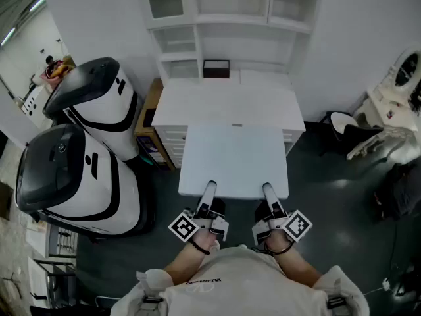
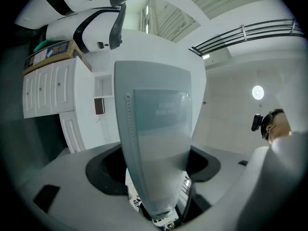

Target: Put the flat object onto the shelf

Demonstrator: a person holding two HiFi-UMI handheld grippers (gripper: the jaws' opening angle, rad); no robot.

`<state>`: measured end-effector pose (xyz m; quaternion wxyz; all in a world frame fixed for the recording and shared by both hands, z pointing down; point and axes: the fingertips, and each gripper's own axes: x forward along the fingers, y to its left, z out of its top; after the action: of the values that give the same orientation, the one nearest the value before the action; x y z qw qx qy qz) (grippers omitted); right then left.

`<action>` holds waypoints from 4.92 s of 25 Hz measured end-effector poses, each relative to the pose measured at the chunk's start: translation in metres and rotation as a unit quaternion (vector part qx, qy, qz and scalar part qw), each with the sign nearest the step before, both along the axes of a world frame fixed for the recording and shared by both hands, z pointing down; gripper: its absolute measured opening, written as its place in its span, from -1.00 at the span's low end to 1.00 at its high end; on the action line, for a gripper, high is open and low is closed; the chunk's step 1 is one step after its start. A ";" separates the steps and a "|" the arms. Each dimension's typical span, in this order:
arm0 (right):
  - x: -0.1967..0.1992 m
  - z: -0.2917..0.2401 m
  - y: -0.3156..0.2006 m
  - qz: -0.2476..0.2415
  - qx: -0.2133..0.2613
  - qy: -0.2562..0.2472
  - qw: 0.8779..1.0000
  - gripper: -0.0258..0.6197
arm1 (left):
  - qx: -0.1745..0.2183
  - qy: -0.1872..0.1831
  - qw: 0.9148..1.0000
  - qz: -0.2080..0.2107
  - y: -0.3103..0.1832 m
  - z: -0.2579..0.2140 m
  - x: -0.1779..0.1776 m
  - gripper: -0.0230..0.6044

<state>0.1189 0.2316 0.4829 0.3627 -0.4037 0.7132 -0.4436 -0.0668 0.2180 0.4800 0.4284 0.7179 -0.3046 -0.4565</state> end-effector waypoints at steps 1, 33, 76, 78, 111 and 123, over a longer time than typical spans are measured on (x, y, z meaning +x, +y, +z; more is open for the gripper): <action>-0.001 0.000 0.000 0.000 0.000 -0.003 1.000 0.14 | 0.001 0.001 1.000 0.000 0.000 -0.001 -0.001 0.12; -0.030 -0.019 -0.050 0.017 0.030 0.031 0.999 0.18 | 0.013 0.021 0.999 0.025 -0.051 -0.004 -0.029 0.12; 0.048 -0.052 -0.313 -0.002 0.070 0.027 0.997 0.17 | 0.048 0.000 0.999 0.022 -0.309 -0.039 0.050 0.12; 0.046 -0.056 -0.330 -0.001 0.072 0.027 0.997 0.17 | 0.048 0.001 0.999 0.023 -0.327 -0.043 0.048 0.12; 0.007 -0.131 -0.480 0.032 0.110 0.015 0.993 0.17 | 0.072 -0.020 0.995 0.059 -0.490 -0.124 0.009 0.12; 0.021 -0.175 -0.532 0.013 0.140 0.028 0.990 0.17 | 0.080 -0.023 0.996 0.043 -0.530 -0.158 0.022 0.12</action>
<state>0.1395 -0.2999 0.3082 0.4017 -0.3704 0.7727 -0.3231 -0.0444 -0.3116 0.3218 0.3817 0.7726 -0.2451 -0.4441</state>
